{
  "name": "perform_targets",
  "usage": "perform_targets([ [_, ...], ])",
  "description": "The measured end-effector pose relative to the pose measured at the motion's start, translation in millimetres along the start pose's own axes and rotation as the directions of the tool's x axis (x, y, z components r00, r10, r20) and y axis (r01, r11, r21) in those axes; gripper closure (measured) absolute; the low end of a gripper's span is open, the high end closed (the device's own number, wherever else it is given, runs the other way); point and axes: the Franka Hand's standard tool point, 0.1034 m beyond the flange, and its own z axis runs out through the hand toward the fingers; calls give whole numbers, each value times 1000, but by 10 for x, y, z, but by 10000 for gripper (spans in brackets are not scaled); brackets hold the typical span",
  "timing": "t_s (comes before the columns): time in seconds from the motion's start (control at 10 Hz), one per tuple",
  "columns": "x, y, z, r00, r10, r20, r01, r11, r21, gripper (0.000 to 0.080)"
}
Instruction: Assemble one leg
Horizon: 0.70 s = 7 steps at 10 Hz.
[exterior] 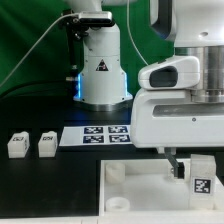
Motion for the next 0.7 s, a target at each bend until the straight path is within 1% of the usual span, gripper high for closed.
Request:
perform_targets([
  [0.1, 1, 3, 0, 1000, 1, 0, -1, 1000, 0, 236],
  [0.2, 1, 3, 1, 1000, 1, 0, -1, 1000, 0, 372],
  [0.3, 1, 4, 1, 1000, 1, 0, -1, 1000, 0, 372],
  [0.4, 3, 34, 6, 1000, 3, 1, -3, 1000, -5, 504],
  [0.6, 3, 42, 8, 998, 56, 1, -56, 998, -5, 504],
  [0.7, 5, 49, 9, 999, 52, 1, -52, 999, -5, 504],
])
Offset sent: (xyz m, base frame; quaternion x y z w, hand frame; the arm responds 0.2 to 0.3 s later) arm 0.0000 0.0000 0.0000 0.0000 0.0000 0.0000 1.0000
